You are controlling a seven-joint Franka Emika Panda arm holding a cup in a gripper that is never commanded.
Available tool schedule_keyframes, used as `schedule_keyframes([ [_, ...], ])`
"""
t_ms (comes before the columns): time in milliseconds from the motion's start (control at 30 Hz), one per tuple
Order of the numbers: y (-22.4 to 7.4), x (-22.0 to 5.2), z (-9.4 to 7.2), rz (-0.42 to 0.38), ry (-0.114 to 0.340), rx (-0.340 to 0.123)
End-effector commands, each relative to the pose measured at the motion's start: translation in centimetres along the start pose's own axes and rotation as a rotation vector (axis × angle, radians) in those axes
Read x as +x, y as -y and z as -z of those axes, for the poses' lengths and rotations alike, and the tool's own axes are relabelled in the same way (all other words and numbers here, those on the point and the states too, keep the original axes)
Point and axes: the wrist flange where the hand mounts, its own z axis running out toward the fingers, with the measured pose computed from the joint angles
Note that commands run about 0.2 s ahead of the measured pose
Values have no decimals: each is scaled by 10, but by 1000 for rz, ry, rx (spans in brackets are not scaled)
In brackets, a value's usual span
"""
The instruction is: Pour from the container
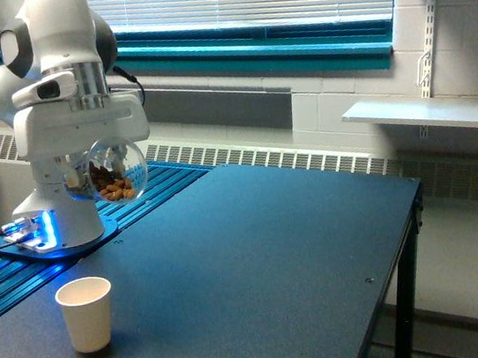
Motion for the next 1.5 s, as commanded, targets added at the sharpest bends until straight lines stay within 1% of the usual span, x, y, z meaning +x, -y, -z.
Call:
schedule_keyframes([
  [33, -15, -7, -2, -44, -1, -4],
  [167, -26, -14, -8, -56, 13, -20],
  [500, -45, -24, -17, -77, 38, -32],
  [1000, -45, -33, -30, -49, 80, -43],
  [1500, -45, -41, -54, -42, 133, -56],
])
